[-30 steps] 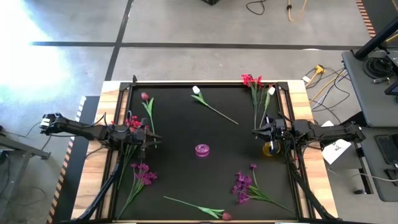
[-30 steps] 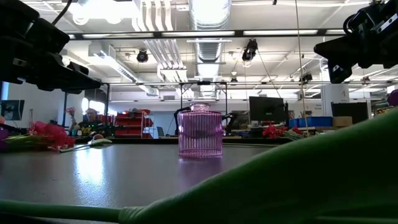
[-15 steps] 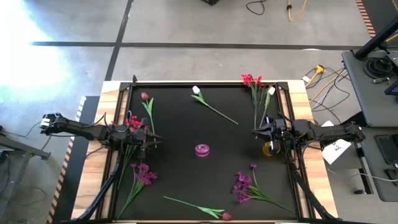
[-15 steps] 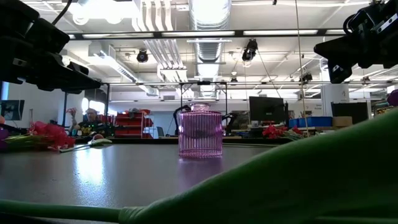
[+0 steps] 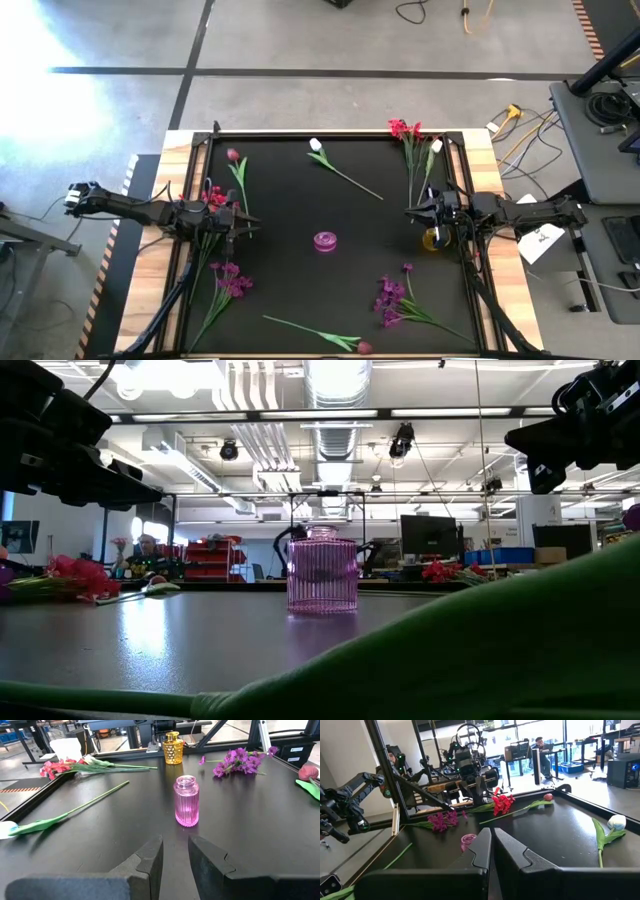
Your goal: Sort flowers into vase by color
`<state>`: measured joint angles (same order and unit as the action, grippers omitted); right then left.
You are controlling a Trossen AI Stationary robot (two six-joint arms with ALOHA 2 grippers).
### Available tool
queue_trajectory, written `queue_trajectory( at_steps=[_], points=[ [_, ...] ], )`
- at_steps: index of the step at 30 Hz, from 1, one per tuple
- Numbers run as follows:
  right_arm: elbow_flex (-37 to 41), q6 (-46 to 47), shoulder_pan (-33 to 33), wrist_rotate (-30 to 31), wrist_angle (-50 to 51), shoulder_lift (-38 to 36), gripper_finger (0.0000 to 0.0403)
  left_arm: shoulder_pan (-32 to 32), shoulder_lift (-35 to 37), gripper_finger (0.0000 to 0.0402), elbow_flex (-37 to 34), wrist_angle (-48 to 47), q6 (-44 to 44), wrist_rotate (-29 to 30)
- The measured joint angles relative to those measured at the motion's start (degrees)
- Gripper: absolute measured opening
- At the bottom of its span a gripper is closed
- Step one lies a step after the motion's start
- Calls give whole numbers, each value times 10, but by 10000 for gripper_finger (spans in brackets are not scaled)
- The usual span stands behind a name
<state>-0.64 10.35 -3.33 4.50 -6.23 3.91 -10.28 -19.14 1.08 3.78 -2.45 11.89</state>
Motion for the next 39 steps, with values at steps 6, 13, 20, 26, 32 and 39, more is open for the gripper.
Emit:
queue_trajectory(
  at_steps=[6,13,20,26,32,39],
  points=[
    [0,0,0,0,0,0,13,0,0,77,0,0,-1,0],
    [0,0,0,0,0,0,13,1,-3,77,0,110,3,24],
    [0,0,0,0,0,0,13,1,-63,77,0,339,-35,-88],
    [0,0,0,0,0,0,13,6,-179,77,0,422,-25,73],
    [0,0,0,0,0,0,13,29,-267,80,31,376,24,189],
    [0,0,0,0,0,0,13,128,-355,135,132,164,128,190]
  ],
)
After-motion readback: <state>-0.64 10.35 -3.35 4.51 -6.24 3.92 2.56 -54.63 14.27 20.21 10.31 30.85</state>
